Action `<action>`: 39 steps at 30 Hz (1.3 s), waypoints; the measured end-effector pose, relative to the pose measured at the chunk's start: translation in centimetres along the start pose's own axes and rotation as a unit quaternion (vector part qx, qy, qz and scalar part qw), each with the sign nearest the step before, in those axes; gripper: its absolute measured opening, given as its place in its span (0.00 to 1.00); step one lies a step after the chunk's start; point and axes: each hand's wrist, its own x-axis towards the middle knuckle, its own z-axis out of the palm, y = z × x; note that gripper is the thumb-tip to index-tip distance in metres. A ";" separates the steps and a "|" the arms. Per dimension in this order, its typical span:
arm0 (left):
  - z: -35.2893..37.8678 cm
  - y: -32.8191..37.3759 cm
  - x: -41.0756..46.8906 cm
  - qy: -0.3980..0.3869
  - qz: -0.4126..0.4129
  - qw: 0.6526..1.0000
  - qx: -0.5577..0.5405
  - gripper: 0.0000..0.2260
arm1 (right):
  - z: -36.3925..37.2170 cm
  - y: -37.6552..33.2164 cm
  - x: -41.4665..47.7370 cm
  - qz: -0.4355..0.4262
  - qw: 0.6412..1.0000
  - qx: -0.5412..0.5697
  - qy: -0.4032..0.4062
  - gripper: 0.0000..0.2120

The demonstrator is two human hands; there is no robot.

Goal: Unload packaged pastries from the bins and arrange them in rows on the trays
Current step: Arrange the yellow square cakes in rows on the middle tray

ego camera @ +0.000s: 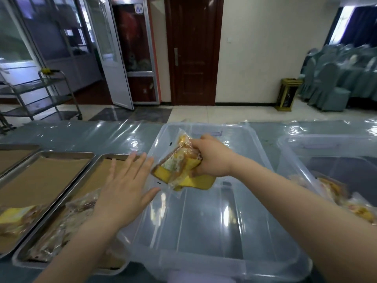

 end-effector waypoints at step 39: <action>1.9 -48.5 -15.9 0.142 -0.228 0.871 -0.412 0.17 | 29.9 -42.5 25.6 -0.055 0.984 0.156 0.072 0.24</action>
